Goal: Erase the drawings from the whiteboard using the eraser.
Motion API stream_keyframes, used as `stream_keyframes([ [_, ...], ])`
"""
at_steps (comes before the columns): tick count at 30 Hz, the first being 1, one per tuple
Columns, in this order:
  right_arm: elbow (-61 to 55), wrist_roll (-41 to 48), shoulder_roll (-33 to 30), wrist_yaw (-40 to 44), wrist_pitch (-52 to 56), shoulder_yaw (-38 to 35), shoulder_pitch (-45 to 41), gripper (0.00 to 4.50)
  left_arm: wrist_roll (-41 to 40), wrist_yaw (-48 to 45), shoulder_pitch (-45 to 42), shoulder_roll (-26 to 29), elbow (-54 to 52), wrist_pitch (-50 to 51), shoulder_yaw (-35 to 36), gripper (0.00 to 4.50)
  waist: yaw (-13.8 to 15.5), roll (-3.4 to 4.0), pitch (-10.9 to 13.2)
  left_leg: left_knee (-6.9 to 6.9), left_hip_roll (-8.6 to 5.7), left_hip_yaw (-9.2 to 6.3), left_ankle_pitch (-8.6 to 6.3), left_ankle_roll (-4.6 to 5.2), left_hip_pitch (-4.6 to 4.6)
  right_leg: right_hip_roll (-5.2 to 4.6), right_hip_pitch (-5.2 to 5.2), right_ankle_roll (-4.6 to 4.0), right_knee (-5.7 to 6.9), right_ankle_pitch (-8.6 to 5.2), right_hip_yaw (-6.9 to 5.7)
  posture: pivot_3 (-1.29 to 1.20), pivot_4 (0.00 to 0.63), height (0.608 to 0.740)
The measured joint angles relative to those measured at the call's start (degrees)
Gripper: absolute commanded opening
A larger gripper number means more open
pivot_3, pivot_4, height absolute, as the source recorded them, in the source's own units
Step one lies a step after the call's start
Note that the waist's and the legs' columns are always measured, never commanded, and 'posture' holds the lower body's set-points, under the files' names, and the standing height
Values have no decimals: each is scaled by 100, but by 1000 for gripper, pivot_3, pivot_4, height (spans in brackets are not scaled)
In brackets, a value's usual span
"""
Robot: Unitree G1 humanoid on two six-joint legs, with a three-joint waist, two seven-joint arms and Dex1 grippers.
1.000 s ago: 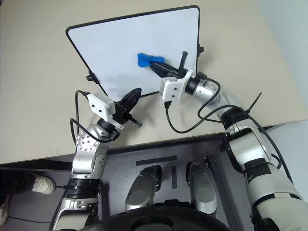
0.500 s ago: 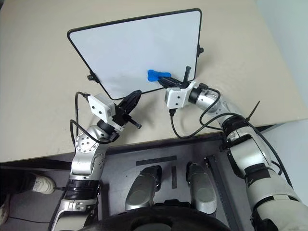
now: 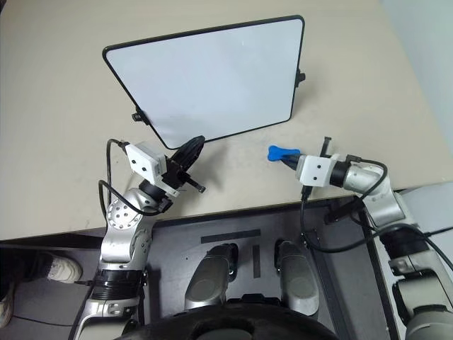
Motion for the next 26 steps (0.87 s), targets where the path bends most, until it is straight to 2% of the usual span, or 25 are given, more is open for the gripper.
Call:
stream_keyframes([
  [1,-123,4,-23,28,136,-23,104,42,-1,-9,-17,9,1,3,2,0,-9,0,0,0,0,0,3,0,8,1,7,0,1,0,3,0,150,740],
  [4,-471,118,-40,96,543,-72,273,808,-4,-51,-114,18,14,9,1,0,-26,0,0,3,-1,0,15,6,26,3,27,18,2,-5,6,0,150,740],
  [6,-634,161,-36,102,734,-108,305,1454,-5,-101,-154,24,22,10,0,0,-25,0,0,15,-1,-2,18,8,25,6,31,57,4,-26,6,0,150,740],
  [8,-719,162,-34,101,872,-158,320,2205,-6,-134,-179,35,57,13,2,0,-21,0,0,29,-2,-5,17,8,23,7,36,61,7,-28,6,0,150,740],
  [13,-855,130,118,-35,953,-284,313,3919,-20,-253,-309,119,210,22,26,0,-15,0,0,42,-3,-7,10,13,18,7,37,23,8,-4,7,0,150,740],
  [26,-1259,218,424,-288,1220,-686,262,3919,-79,-510,-578,342,363,141,102,0,7,1,1,46,-6,-7,-8,15,16,6,36,27,6,-11,7,0,150,740],
])
